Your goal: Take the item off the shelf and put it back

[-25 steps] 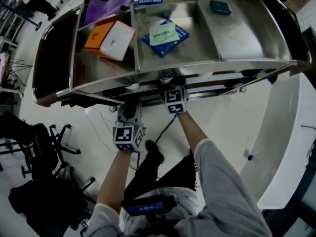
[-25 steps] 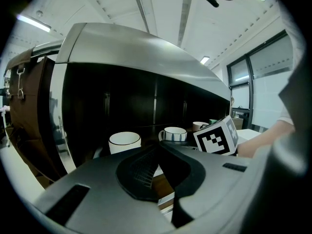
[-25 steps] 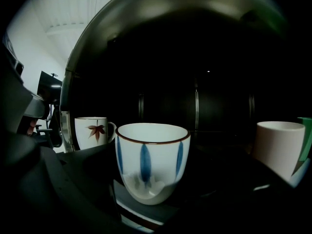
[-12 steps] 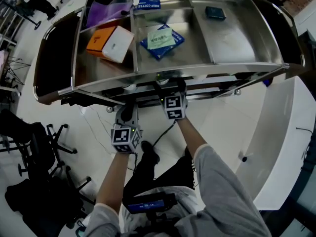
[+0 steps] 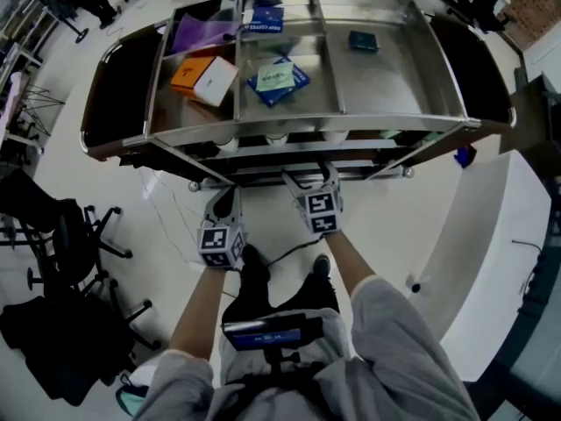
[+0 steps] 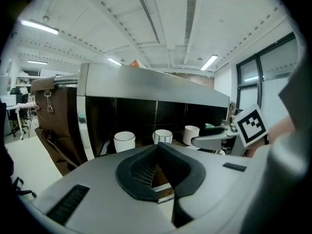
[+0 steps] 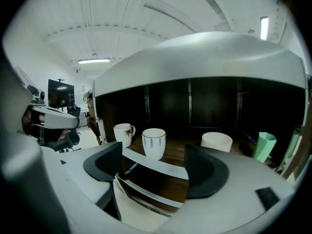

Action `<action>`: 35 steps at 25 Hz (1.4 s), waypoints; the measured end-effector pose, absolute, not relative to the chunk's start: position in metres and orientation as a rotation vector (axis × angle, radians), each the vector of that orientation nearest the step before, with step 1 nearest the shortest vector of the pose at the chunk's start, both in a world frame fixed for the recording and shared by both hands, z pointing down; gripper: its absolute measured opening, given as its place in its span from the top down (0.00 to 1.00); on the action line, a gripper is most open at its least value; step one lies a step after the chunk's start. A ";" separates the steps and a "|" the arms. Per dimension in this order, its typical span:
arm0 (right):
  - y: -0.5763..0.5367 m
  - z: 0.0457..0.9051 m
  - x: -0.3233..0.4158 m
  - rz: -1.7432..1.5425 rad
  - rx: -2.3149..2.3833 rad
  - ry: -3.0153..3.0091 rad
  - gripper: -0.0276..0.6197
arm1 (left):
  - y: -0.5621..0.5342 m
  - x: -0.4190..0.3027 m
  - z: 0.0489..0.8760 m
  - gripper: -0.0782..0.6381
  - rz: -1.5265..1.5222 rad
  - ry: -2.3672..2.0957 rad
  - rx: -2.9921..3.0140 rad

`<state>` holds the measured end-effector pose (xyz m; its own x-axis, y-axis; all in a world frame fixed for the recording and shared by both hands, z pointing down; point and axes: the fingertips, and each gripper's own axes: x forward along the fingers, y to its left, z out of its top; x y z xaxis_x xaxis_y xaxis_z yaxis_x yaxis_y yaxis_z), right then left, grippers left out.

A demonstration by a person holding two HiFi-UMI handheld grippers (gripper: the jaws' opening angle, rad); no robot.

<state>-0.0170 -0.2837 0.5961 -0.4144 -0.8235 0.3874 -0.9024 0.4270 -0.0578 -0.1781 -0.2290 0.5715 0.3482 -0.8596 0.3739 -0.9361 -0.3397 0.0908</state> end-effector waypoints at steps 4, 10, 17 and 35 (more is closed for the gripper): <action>-0.254 0.564 0.015 0.361 1.486 -2.377 0.49 | -0.209 -0.175 0.550 0.88 0.387 -1.614 2.321; -0.217 0.535 0.055 0.367 1.535 -2.342 0.74 | -0.188 -0.189 0.520 0.88 0.356 -1.669 2.295; -0.183 0.528 0.099 0.440 1.634 -2.281 0.95 | -0.160 -0.192 0.503 0.88 0.322 -1.680 2.261; -0.126 0.515 0.125 0.475 1.598 -2.314 0.95 | -0.101 -0.193 0.491 0.88 0.304 -1.713 2.226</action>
<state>0.1246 -0.1257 0.5155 -0.3435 -0.8429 0.4143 -0.9379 0.3308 -0.1047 -0.1925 -0.1011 0.4911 0.2604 -0.8983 0.3540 -0.9652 -0.2332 0.1184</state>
